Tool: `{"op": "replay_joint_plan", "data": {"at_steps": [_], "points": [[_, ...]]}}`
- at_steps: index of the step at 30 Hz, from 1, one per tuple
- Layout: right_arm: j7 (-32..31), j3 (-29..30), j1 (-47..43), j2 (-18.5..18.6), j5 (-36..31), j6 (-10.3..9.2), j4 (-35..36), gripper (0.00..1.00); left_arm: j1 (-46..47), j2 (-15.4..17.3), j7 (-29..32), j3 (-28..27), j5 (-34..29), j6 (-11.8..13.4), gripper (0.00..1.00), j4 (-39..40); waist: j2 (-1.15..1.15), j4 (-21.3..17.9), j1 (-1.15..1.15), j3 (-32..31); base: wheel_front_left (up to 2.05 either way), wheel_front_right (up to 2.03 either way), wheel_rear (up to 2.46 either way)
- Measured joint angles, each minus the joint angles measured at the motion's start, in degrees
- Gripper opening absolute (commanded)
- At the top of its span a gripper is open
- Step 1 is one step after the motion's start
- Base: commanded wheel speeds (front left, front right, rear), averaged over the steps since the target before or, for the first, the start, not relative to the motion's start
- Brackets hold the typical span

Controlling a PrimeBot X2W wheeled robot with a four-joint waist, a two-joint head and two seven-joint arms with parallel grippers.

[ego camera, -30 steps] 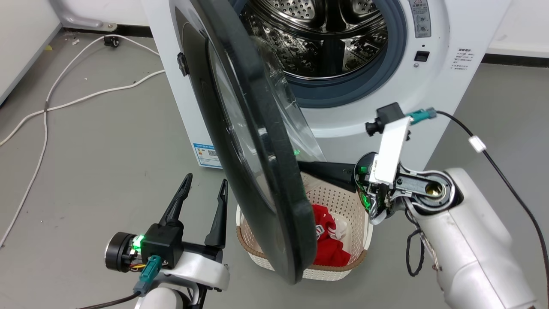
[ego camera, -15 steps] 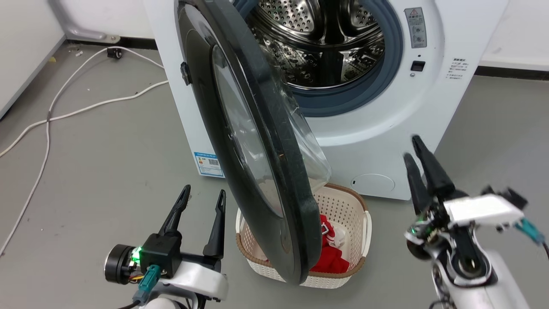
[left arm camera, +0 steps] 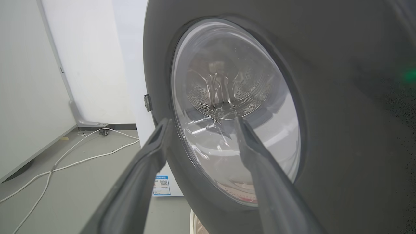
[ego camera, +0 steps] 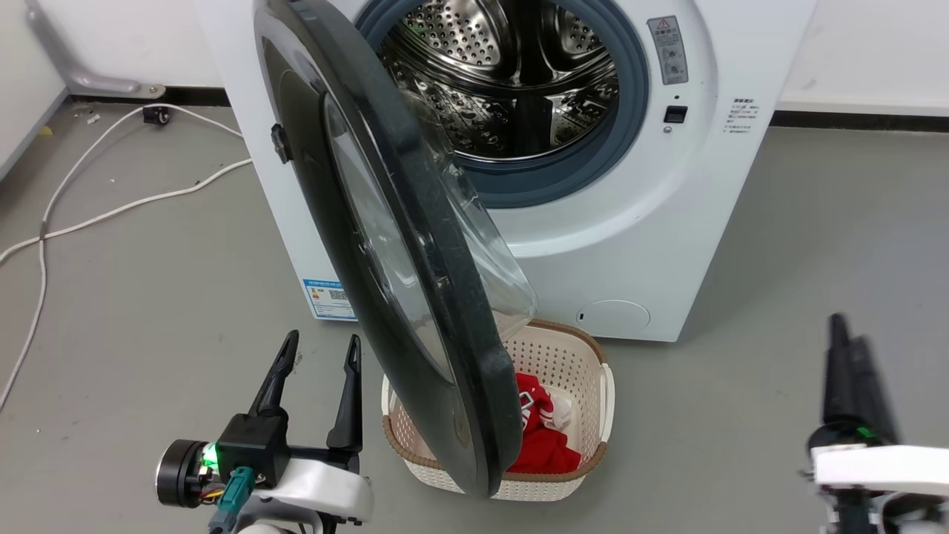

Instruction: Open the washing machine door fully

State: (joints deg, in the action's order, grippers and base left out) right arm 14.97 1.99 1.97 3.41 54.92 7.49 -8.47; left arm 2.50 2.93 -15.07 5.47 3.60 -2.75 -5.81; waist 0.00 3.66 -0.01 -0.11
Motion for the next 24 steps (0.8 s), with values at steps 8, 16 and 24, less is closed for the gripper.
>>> {"op": "replay_joint_plan", "data": {"at_steps": [8,16,24], "points": [[0.13,5.56,-1.75,-0.41,-37.13,0.01,13.5,1.0,0.01,0.03,0.0,-1.23,-0.48,-0.01,1.0,0.35,0.0,-0.75,0.0,0.03,0.0,0.0,0.0],[-2.3,0.74,-5.33,-0.49,-52.2,0.02,15.88,1.0,0.01,0.03,0.0,-2.0,-0.9,-0.01,1.0,0.66,0.0,-1.25,0.01,0.08,0.0,0.0,0.0],[-2.83,-0.56,-5.44,-0.49,-50.63,0.02,10.23,1.0,0.01,0.03,0.0,-2.11,-1.33,-0.12,1.0,0.75,0.0,-1.7,0.01,0.27,0.0,0.0,0.0]]}}
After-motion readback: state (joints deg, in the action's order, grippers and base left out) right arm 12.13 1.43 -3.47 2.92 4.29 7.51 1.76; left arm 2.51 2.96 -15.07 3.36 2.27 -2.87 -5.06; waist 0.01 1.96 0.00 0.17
